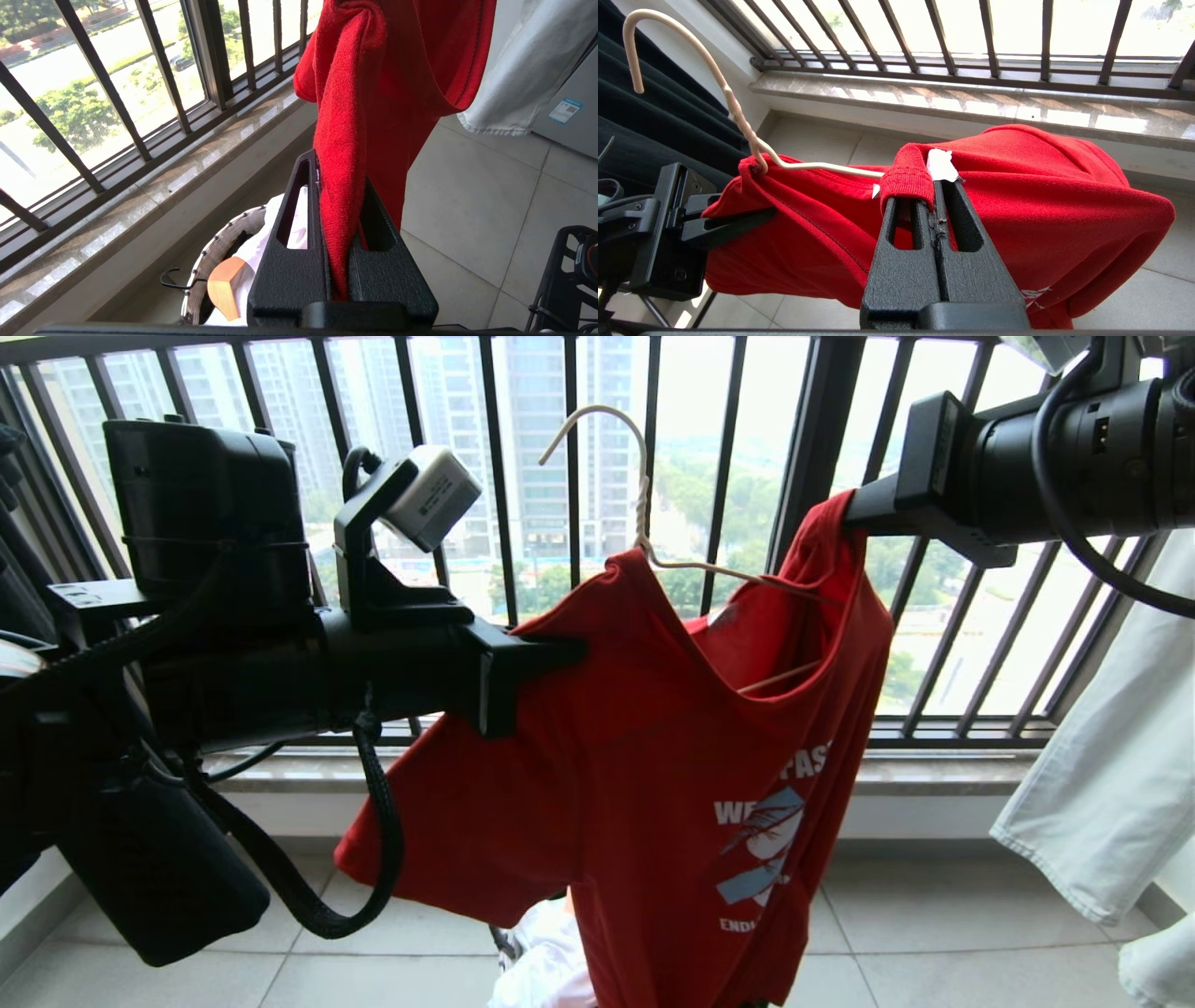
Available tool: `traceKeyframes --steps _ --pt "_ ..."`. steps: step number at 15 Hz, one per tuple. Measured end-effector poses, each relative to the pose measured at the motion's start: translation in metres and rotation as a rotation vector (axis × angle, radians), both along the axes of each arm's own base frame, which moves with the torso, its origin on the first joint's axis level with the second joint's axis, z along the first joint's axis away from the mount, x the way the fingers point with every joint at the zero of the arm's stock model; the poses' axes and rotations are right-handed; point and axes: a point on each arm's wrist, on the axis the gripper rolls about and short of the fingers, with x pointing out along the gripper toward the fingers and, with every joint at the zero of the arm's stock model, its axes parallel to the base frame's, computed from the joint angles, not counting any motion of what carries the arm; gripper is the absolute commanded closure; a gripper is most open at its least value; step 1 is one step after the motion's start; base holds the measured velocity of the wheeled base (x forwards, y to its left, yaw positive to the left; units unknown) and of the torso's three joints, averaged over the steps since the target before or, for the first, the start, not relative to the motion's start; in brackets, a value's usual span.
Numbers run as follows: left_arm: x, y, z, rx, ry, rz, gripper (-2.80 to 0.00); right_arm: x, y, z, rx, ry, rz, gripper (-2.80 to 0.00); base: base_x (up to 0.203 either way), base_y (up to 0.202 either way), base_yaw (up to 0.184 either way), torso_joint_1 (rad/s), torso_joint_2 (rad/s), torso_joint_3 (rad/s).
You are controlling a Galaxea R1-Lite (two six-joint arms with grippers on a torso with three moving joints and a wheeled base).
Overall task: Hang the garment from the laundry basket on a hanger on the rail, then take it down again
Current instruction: Hang the clothes on the clothes rack
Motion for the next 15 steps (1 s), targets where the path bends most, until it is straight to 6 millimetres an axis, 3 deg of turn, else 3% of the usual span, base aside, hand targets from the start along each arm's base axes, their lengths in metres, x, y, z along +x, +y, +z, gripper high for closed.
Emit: traceKeyframes --steps 4,15 --pt "-0.008 0.006 -0.018 -0.036 0.03 0.007 0.0 -0.002 0.014 0.013 -0.035 -0.016 -0.059 0.0 0.0 0.0 0.0 0.0 0.0 0.0" --pt "-0.025 0.021 -0.04 -0.028 -0.024 0.089 0.0 -0.028 0.038 0.011 -0.116 -0.001 -0.086 0.0 0.0 0.0 0.0 0.0 0.0 0.0"
